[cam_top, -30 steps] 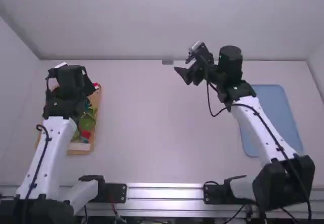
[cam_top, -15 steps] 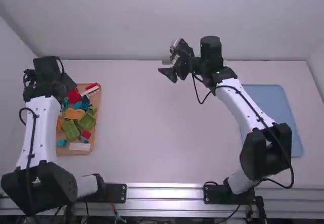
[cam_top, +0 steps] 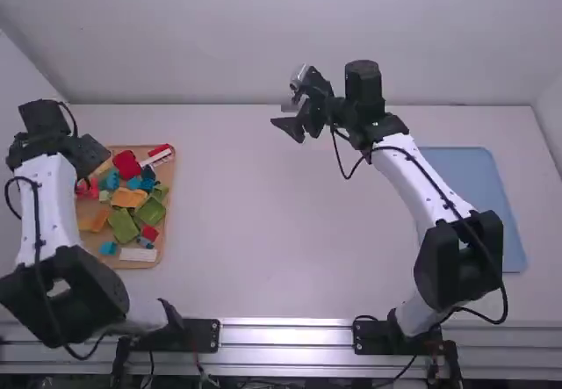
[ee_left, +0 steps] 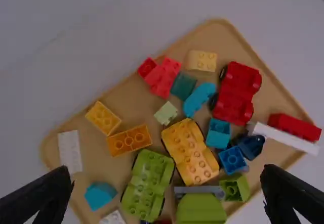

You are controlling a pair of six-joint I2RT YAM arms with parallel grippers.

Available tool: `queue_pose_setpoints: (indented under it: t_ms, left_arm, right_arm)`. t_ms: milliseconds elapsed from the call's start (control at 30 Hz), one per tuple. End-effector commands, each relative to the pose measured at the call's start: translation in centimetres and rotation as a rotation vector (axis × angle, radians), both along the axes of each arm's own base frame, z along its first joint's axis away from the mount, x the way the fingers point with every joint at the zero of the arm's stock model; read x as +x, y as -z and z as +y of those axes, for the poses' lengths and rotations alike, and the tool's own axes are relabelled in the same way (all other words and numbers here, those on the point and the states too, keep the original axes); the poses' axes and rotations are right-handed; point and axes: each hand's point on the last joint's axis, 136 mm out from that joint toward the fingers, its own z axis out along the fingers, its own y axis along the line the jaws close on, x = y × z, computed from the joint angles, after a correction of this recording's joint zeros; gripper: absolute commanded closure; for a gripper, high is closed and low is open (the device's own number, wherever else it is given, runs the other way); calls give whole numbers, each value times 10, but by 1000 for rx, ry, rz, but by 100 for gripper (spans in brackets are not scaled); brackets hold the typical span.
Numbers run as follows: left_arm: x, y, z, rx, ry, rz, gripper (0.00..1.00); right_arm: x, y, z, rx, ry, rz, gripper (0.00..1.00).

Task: Assemble lego blocks to make yellow taxi

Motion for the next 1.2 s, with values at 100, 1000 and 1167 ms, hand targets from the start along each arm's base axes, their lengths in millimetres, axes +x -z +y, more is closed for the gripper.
queue_pose_setpoints:
  t_ms: [100, 1000, 1167]
  left_arm:
    - [45, 26, -25, -157, 107, 15, 1]
    - [48, 110, -43, -381, -286, 106, 2]
    - [36, 135, -43, -395, -349, 194, 9]
  right_arm:
    - [2, -11, 3, 13, -13, -23, 1]
    - [2, -10, 3, 12, -9, -17, 1]
    - [2, -9, 3, 11, -9, -15, 1]
